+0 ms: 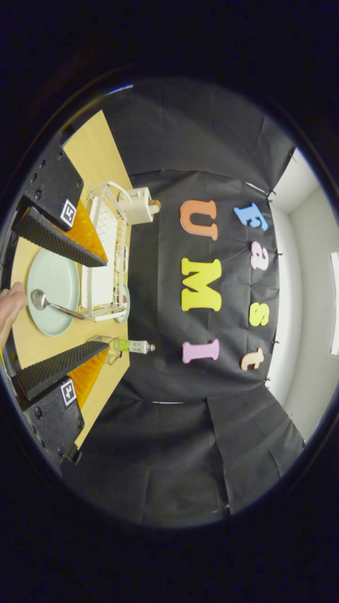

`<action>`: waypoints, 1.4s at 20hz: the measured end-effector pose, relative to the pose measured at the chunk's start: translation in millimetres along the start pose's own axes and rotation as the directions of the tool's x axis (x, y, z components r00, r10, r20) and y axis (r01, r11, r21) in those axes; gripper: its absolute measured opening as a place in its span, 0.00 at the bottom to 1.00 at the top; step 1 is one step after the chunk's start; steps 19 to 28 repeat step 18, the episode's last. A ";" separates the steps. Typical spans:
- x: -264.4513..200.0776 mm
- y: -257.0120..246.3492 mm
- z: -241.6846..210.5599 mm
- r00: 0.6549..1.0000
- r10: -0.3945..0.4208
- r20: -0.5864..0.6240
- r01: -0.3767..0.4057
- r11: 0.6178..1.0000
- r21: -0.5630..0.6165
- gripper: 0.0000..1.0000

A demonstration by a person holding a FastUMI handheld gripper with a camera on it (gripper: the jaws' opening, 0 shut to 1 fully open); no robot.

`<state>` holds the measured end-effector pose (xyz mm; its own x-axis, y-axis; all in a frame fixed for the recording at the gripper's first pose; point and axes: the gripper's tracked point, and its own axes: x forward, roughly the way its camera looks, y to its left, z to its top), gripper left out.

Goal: Take the plate from the dish rack, then take the spoon from the basket and place it into the plate.

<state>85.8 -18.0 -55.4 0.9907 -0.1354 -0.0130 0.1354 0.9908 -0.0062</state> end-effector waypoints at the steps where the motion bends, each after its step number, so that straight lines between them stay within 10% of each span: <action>1: -1.4 1.7 4.5 1.000 -0.002 -0.003 0.002 1.000 0.000 1.00; 28: -62.0 12.1 58.6 0.997 0.033 0.068 -0.036 0.999 0.029 1.00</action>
